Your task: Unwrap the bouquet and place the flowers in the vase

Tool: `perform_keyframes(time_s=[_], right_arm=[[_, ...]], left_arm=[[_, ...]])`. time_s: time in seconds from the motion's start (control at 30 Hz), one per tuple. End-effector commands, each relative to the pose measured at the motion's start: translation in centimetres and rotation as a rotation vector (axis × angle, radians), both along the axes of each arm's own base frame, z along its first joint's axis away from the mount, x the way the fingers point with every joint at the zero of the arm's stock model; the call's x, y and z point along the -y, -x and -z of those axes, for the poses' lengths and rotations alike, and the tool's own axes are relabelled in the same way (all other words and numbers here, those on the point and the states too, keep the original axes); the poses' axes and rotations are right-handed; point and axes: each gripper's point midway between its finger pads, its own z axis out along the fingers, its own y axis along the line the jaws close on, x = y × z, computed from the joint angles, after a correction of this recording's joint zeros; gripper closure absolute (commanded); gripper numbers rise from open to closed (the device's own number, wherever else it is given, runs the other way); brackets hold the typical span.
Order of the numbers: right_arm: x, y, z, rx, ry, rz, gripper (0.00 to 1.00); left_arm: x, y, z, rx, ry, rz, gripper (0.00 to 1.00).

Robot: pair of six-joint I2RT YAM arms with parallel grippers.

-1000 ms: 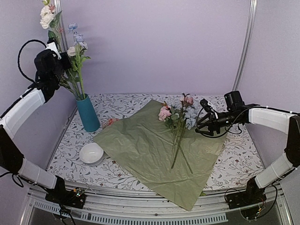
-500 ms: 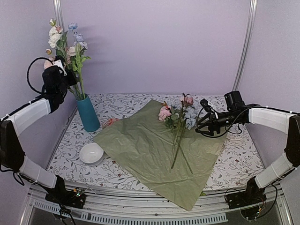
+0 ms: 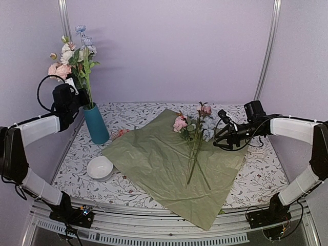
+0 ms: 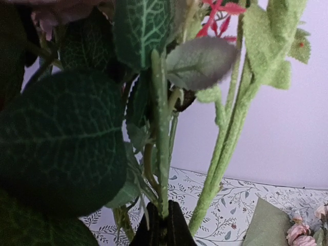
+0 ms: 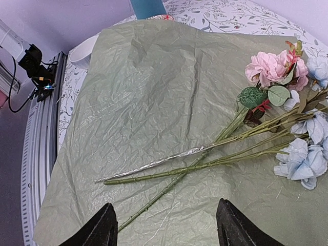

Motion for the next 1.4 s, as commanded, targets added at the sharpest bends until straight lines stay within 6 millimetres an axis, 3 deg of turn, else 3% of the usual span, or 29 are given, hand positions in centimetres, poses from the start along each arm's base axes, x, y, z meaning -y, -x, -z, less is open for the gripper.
perform_keyframes(time_s=[0.0,0.33,0.57,0.8,1.0,1.13,1.2,1.37], right_arm=[[0.0,-0.3,0.1,0.002,0.002,-0.002,0.32],[0.0,-0.4,0.5,-0.014,0.002,-0.008,0.32],[0.0,-0.4,0.4,-0.016,0.000,-0.008,0.32],[-0.1,-0.4,0.4,-0.018,-0.002,-0.011,0.32],[-0.1,-0.4,0.4,-0.021,-0.004,-0.015,0.32],[-0.1,-0.6,0.2,-0.018,-0.003,-0.009,0.32],[-0.1,-0.9,0.1,-0.018,-0.004,0.002,0.32],[-0.1,-1.4,0.3,-0.047,-0.015,0.030,0.32]], left_arm=[[0.0,0.1,1.1,0.003,0.023,0.011,1.00],[0.2,1.1,3.2,-0.035,0.027,0.023,1.00],[0.0,2.9,1.7,-0.006,0.046,0.016,0.85],[0.0,5.4,1.1,-0.037,0.067,0.014,0.59],[0.7,8.5,1.1,-0.101,0.112,0.024,0.55],[3.6,9.9,-0.3,-0.100,0.119,0.108,0.57],[6.2,10.2,-1.1,-0.095,0.117,0.189,0.58],[15.7,10.4,-2.1,-0.126,0.110,0.473,0.61]])
